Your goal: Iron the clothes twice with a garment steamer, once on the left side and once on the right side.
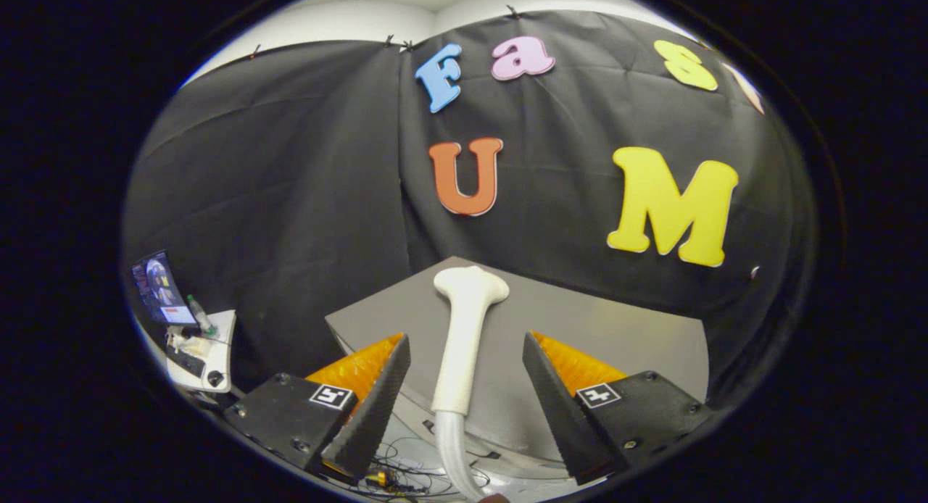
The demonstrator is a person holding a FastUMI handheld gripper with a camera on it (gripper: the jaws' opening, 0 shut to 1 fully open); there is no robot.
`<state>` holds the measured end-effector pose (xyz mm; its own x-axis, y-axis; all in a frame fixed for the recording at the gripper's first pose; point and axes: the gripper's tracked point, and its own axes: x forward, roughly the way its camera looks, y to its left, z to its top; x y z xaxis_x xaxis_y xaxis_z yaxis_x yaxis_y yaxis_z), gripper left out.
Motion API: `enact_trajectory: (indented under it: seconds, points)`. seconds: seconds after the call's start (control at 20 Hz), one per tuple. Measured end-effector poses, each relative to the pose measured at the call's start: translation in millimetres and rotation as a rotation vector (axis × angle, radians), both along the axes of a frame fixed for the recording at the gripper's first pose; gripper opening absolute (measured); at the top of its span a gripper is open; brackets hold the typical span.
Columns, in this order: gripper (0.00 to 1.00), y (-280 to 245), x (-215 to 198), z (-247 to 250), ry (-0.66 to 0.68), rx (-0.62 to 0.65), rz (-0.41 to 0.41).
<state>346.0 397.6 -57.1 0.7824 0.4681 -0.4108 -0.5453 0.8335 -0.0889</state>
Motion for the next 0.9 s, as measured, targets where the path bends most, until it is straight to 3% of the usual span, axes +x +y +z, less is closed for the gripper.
enact_trajectory:
  seconds: [0.15, 0.4, 0.9]
  points:
    - [0.95, 11.3, 20.3, -23.8, 0.097, -0.011, 0.001]
    - [0.91, 27.2, 42.0, -38.5, 0.128, -0.049, -0.009]
    - [0.65, 24.7, 63.1, -70.8, 0.213, -0.131, -0.108]
